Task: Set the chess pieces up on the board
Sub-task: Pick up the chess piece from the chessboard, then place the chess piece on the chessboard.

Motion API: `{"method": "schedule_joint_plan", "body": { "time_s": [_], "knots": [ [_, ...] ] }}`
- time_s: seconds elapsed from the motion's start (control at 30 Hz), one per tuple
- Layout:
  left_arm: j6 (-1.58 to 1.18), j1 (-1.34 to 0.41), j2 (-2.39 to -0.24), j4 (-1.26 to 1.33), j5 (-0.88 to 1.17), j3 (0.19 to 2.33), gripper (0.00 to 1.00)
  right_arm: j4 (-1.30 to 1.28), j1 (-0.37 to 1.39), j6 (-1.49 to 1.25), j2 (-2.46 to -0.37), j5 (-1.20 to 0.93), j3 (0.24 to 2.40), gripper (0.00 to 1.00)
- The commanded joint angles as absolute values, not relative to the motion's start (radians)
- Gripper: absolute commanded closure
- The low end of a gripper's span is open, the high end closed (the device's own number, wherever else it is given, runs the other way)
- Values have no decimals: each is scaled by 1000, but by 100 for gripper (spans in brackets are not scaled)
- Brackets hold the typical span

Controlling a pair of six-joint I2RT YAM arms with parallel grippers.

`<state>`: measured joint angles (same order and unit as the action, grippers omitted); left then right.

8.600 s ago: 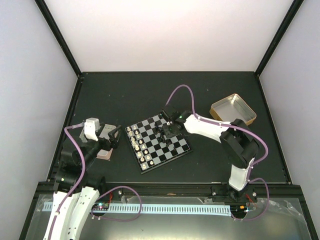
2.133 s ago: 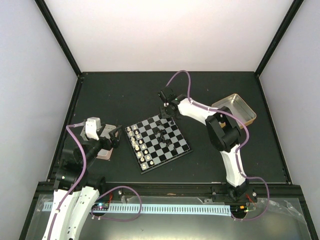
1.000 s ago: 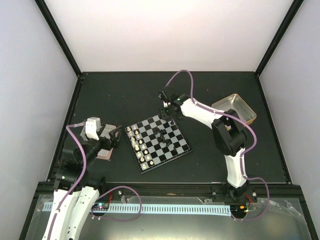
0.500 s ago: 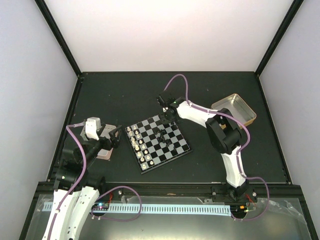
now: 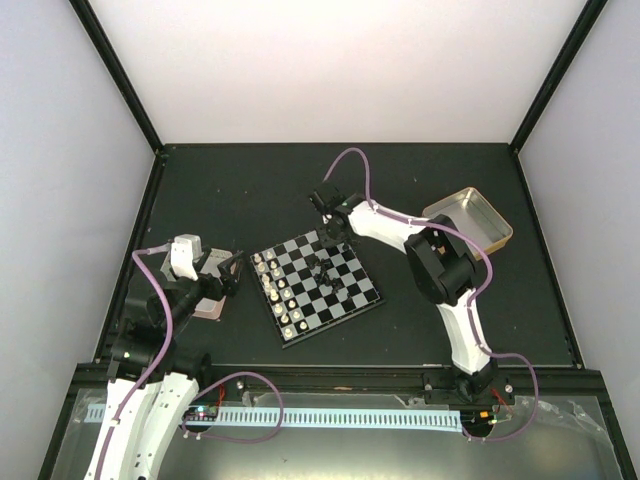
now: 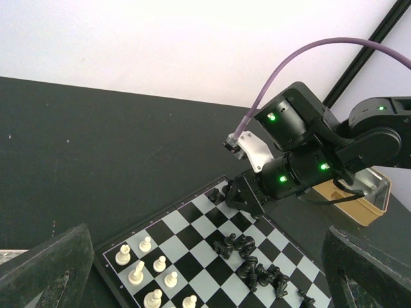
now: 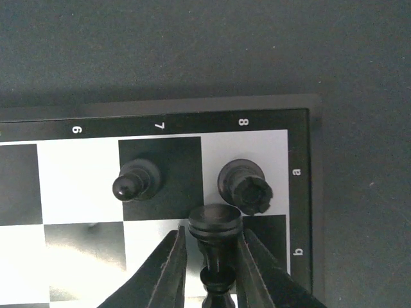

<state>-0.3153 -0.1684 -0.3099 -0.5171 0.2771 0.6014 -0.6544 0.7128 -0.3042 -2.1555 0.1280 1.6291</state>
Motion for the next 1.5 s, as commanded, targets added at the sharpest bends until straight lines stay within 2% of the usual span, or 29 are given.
{"method": "schedule_joint_plan", "body": {
  "time_s": [0.0,0.23,0.67,0.93,1.07,1.2,1.33,1.47],
  "knots": [
    [-314,-166,-318,-523,273,609,1,-678,722,-285,-2187,153,1670,80],
    [-314,-166,-318,-523,273,609,1,-687,729,-286,-2169,144,1661,94],
    [-313,-166,-322,-515,297,606,1,-506,728,-305,-1877,25,1433,94],
    [-376,-166,-362,-437,439,595,1,-322,728,-256,-1659,-268,1242,94],
    [-487,-166,-406,-342,524,566,1,-306,734,-255,-1617,-497,1245,94],
    [-628,-167,-457,-262,600,546,1,-297,774,-205,-1604,-599,1245,95],
    [-752,-167,-531,-224,696,534,6,-320,828,-146,-1617,-617,1251,95],
    [-827,-170,-609,-218,742,526,21,-308,872,-121,-1623,-629,1253,95]
  ]
}}
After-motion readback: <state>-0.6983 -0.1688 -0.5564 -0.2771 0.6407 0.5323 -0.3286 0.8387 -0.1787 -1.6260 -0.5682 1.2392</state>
